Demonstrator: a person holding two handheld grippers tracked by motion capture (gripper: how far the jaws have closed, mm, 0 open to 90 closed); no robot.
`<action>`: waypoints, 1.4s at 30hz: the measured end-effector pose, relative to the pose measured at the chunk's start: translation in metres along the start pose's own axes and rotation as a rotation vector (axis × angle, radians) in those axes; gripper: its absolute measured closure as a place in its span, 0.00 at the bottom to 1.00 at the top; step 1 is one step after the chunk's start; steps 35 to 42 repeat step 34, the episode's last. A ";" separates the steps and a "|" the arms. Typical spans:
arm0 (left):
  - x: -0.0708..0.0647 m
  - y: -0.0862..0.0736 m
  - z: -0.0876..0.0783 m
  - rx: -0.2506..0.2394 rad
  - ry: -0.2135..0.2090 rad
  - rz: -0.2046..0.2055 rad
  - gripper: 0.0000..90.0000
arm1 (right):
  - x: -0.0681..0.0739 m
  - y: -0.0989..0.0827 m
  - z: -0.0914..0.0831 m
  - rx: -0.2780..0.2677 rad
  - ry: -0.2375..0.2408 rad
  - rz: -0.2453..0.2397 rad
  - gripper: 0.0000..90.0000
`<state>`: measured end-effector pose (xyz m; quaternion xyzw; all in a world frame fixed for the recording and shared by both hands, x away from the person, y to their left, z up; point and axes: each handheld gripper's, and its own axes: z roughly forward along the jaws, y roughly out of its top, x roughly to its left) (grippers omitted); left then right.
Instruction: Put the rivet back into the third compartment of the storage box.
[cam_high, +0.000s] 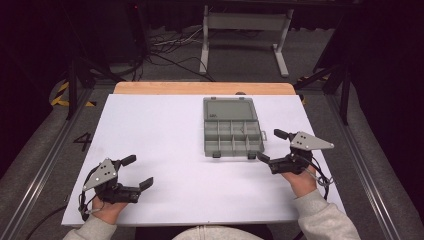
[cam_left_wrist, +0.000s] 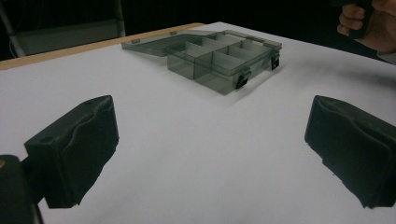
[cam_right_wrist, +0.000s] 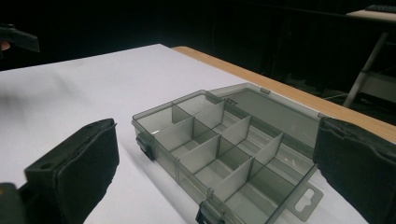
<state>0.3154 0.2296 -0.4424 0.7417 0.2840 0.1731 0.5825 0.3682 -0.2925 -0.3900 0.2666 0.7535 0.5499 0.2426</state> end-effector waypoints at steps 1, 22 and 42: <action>0.000 0.000 0.000 -0.004 -0.002 0.002 0.04 | 0.001 -0.003 -0.002 -0.009 0.002 -0.003 0.01; 0.001 0.001 -0.002 -0.042 -0.048 -0.036 0.03 | 0.012 -0.054 -0.017 -0.009 0.002 0.021 0.01; 0.001 0.001 -0.003 -0.044 -0.045 -0.033 0.03 | 0.015 -0.057 -0.016 -0.002 0.003 0.008 0.01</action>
